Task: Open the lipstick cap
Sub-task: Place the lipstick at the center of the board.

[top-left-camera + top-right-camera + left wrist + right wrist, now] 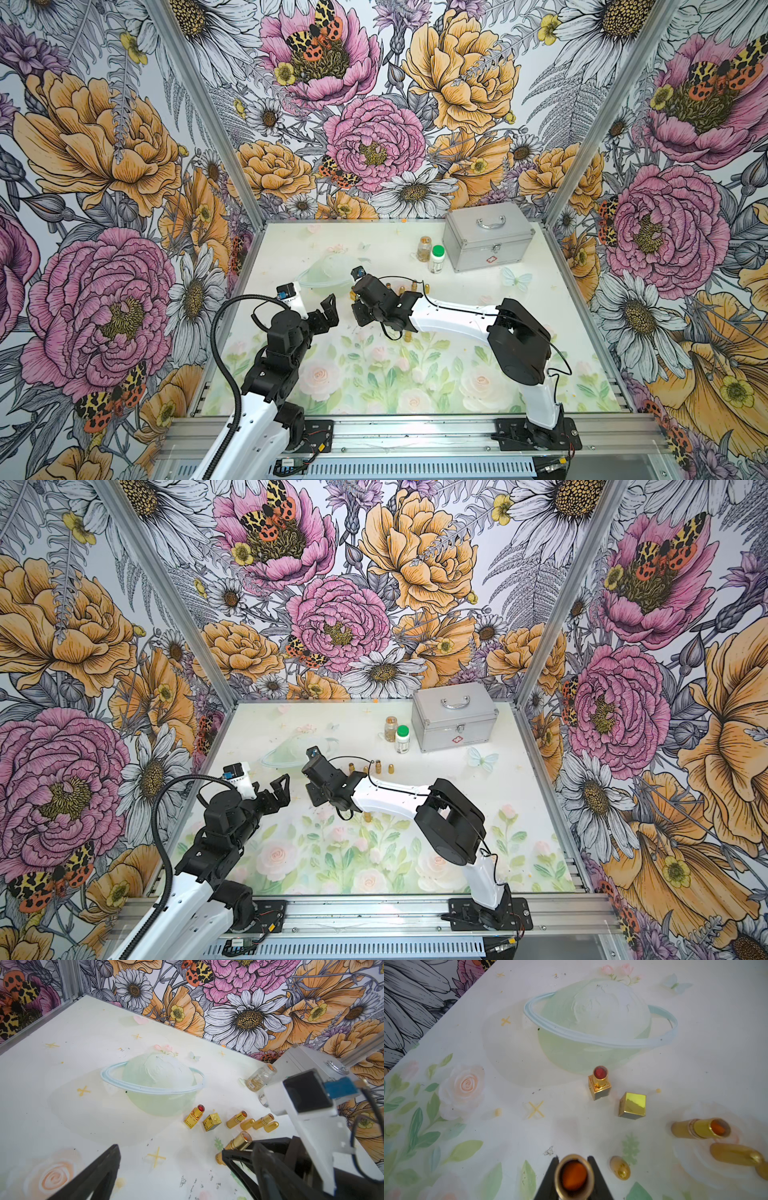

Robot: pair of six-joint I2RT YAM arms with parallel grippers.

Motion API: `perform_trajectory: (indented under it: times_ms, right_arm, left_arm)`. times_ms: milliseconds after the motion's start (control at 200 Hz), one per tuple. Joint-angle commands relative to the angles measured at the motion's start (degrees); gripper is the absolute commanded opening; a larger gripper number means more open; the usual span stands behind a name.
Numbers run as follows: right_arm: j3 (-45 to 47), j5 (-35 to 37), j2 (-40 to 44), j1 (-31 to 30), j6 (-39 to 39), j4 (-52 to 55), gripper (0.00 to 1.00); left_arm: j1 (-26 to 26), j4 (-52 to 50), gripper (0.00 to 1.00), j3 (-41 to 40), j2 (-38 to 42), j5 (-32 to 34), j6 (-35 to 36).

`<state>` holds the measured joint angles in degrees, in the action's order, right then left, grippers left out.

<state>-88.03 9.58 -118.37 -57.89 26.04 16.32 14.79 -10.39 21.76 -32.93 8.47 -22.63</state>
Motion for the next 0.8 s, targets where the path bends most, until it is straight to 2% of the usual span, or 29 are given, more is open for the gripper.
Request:
perform_trajectory:
  times_ms: [0,320,796]
  right_arm:
    - [-2.8,3.2,-2.6,-0.7,-0.7,-2.1,0.21]
    - [-3.3,6.1,-6.9,-1.3,-1.7,-5.2,0.21]
    - [-3.5,6.8,-10.0,-1.2,-2.1,-8.5,0.21]
  left_arm:
    - [-1.3,-1.4,0.99,0.2,0.6,-0.1,-1.9]
    - [-2.2,-0.7,0.99,0.0,-1.0,-0.8,-2.2]
    - [-2.5,-0.1,0.99,-0.3,-1.7,-1.3,-2.6]
